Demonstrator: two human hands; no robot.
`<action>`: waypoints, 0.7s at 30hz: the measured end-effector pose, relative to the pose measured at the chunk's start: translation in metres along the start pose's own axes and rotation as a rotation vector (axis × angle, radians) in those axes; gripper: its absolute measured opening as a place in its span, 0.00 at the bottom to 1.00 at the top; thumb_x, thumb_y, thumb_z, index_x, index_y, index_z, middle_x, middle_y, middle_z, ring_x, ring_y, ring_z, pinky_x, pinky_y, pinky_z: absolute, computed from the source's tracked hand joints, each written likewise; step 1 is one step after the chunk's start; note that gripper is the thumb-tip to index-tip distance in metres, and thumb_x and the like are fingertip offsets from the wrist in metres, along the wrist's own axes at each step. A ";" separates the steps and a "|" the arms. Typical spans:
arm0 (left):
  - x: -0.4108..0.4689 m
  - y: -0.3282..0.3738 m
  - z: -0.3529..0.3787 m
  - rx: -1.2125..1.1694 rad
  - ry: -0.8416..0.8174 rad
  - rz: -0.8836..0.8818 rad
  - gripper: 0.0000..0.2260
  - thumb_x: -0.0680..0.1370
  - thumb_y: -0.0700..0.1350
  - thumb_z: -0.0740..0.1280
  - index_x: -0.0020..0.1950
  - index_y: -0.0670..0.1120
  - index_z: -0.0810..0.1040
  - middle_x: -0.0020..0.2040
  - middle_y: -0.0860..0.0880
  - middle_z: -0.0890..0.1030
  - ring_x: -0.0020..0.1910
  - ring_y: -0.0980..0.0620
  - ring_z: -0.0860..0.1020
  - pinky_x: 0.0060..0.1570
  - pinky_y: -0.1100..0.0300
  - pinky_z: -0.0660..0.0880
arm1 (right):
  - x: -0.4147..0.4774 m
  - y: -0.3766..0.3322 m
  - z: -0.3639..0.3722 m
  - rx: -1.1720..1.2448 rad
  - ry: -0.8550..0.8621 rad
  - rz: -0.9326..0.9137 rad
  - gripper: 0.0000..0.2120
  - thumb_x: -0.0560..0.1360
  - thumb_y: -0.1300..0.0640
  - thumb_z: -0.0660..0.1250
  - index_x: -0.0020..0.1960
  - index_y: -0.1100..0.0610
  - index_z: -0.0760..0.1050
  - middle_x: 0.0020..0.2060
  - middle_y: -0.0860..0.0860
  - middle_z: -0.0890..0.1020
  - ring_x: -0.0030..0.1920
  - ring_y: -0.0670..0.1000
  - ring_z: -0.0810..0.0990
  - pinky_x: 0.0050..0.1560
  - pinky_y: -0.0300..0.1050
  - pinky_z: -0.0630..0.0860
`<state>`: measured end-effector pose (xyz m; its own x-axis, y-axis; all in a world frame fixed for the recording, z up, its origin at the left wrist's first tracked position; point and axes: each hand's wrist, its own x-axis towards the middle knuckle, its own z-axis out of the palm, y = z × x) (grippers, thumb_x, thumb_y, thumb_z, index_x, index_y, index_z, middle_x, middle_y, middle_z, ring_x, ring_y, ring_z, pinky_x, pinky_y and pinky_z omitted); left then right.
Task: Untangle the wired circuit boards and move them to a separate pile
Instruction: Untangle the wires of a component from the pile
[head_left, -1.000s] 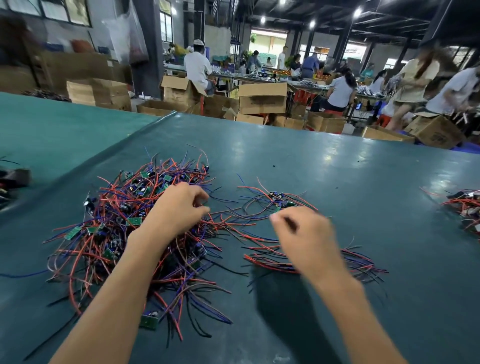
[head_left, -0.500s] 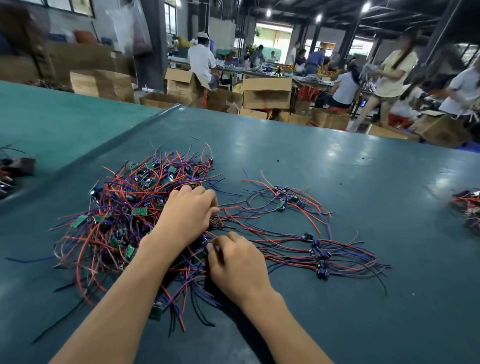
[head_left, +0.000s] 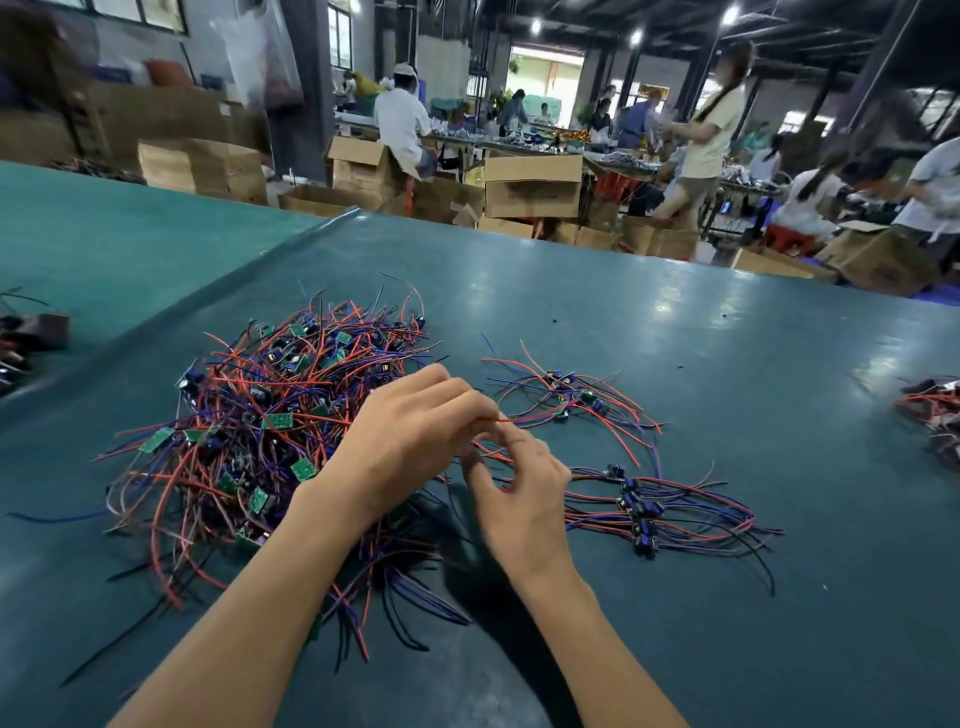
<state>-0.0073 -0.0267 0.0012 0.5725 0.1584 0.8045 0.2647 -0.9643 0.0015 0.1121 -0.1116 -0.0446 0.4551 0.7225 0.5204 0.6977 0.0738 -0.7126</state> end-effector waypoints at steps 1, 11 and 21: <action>0.001 0.003 0.002 -0.011 -0.005 0.016 0.04 0.81 0.43 0.70 0.49 0.45 0.84 0.41 0.51 0.82 0.38 0.45 0.76 0.38 0.50 0.77 | 0.001 -0.001 0.001 -0.005 -0.034 0.001 0.12 0.71 0.60 0.76 0.55 0.56 0.82 0.51 0.48 0.85 0.55 0.52 0.80 0.62 0.55 0.70; 0.006 0.032 0.017 -0.130 0.016 0.150 0.06 0.81 0.38 0.68 0.55 0.43 0.84 0.53 0.48 0.83 0.47 0.43 0.79 0.45 0.48 0.75 | 0.013 0.009 -0.009 0.796 -0.123 0.179 0.16 0.71 0.71 0.62 0.37 0.51 0.75 0.33 0.42 0.77 0.37 0.43 0.72 0.41 0.40 0.71; 0.011 0.046 0.023 -1.205 0.434 -0.656 0.08 0.79 0.46 0.66 0.50 0.46 0.84 0.46 0.46 0.84 0.45 0.48 0.83 0.48 0.57 0.78 | 0.021 0.007 -0.014 1.217 -0.166 0.377 0.15 0.70 0.64 0.75 0.56 0.62 0.82 0.46 0.59 0.85 0.44 0.55 0.81 0.50 0.46 0.76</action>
<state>0.0287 -0.0640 -0.0033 0.2715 0.7716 0.5753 -0.5482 -0.3674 0.7513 0.1341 -0.1058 -0.0324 0.3778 0.9059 0.1914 -0.4509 0.3606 -0.8165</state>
